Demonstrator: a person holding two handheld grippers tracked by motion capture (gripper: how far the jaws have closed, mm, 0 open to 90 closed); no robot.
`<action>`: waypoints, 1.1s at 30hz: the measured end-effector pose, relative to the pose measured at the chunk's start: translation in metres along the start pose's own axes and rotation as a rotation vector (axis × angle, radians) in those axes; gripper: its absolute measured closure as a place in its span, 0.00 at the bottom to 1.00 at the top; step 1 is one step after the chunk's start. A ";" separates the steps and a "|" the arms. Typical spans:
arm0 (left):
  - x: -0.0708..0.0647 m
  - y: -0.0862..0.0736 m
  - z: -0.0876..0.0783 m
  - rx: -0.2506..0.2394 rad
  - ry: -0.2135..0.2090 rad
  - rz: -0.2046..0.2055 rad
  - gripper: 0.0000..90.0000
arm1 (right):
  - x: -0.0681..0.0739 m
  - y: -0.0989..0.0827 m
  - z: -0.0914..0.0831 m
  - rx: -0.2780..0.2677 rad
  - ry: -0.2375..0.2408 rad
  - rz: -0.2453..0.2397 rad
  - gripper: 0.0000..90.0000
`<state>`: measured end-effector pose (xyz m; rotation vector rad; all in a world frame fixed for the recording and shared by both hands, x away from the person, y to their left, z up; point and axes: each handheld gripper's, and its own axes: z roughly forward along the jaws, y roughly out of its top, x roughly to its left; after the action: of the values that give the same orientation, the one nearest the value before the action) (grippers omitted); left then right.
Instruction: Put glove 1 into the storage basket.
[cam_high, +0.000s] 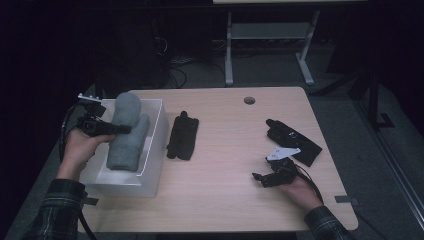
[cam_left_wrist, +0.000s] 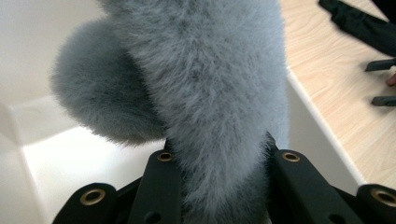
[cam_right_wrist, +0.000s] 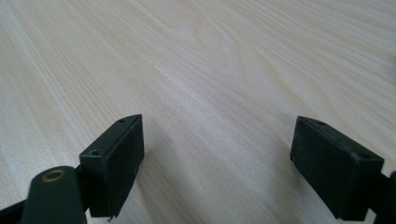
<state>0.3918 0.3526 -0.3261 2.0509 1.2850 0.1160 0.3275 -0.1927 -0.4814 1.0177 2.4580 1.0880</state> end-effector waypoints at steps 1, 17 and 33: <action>0.003 -0.003 0.005 0.018 0.002 -0.003 0.80 | 0.000 0.000 0.000 0.000 0.000 0.000 0.19; 0.042 -0.033 0.074 0.187 0.043 -0.041 0.73 | 0.000 0.000 0.000 0.000 -0.001 0.000 0.19; 0.032 -0.019 0.053 0.062 0.179 -0.023 0.25 | 0.000 0.000 0.000 0.000 -0.002 0.000 0.19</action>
<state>0.4160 0.3566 -0.3861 2.1161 1.4360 0.2570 0.3275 -0.1925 -0.4814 1.0188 2.4568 1.0869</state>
